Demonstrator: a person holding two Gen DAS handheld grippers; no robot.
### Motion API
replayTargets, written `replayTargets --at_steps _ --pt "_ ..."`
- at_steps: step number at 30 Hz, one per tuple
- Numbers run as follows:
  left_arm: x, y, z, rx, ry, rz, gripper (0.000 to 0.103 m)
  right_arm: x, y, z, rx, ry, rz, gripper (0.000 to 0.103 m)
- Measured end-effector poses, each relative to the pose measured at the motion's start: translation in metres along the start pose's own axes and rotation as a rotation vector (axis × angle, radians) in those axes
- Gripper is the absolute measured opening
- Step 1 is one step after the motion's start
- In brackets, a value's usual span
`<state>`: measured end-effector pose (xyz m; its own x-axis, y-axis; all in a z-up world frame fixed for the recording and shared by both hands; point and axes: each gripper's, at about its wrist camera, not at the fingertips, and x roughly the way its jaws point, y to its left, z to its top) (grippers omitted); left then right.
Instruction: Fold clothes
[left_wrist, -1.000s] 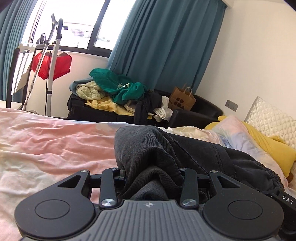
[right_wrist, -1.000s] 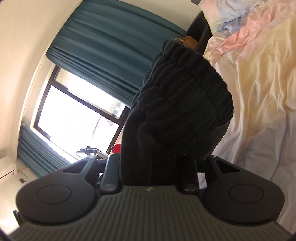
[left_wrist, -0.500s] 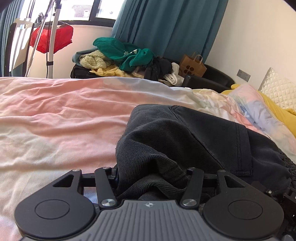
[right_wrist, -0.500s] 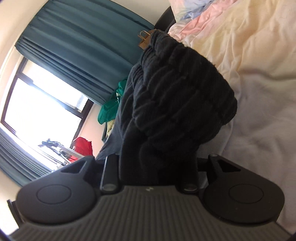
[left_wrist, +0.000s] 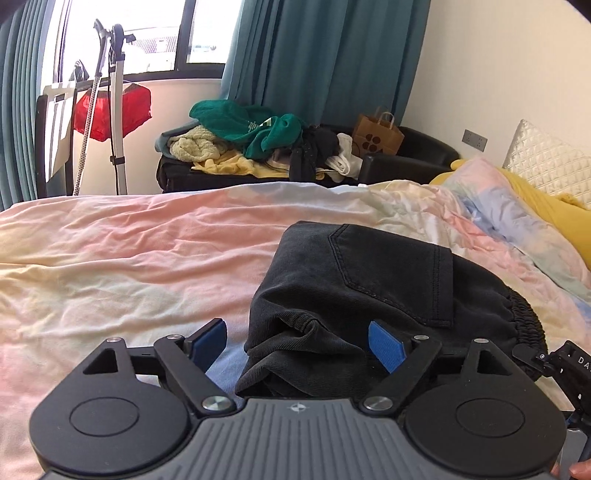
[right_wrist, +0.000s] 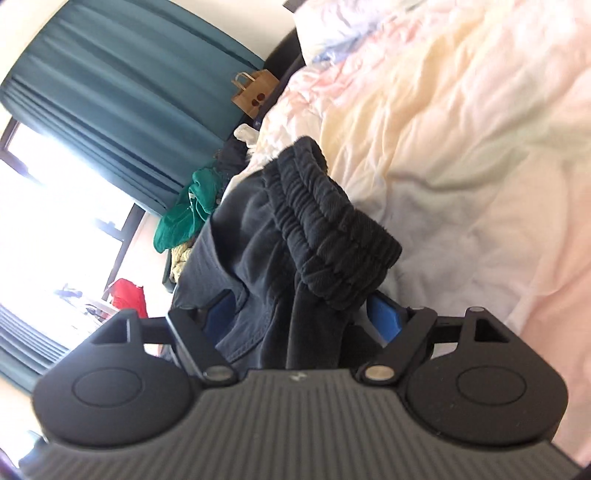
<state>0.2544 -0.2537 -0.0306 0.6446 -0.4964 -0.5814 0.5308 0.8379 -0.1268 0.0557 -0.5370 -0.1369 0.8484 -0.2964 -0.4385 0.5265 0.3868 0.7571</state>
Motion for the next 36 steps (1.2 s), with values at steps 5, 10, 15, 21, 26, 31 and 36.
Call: replayTargets --at_steps 5,10,15,21,26,31,36 --pt "-0.073 -0.015 0.003 0.023 -0.084 0.002 0.102 -0.050 0.032 0.013 -0.152 -0.074 0.039 0.081" --pt "-0.140 -0.029 -0.001 0.051 -0.146 -0.010 0.103 -0.099 0.062 0.008 -0.295 -0.089 0.076 0.081" --pt "-0.202 -0.038 -0.011 0.071 -0.199 0.006 0.103 -0.154 0.089 -0.009 -0.447 -0.082 0.124 0.081" --pt "-0.253 -0.037 -0.043 0.123 -0.244 0.092 0.103 -0.202 0.100 -0.026 -0.572 -0.123 0.122 0.085" --pt "-0.287 -0.024 -0.076 0.124 -0.265 0.107 0.103 -0.223 0.105 -0.038 -0.622 -0.144 0.132 0.089" --pt "-0.305 -0.017 -0.098 0.126 -0.276 0.106 0.103 -0.225 0.117 -0.055 -0.682 -0.140 0.110 0.092" --pt "-0.315 -0.005 -0.115 0.101 -0.310 0.106 0.103 -0.218 0.116 -0.076 -0.738 -0.171 0.083 0.092"
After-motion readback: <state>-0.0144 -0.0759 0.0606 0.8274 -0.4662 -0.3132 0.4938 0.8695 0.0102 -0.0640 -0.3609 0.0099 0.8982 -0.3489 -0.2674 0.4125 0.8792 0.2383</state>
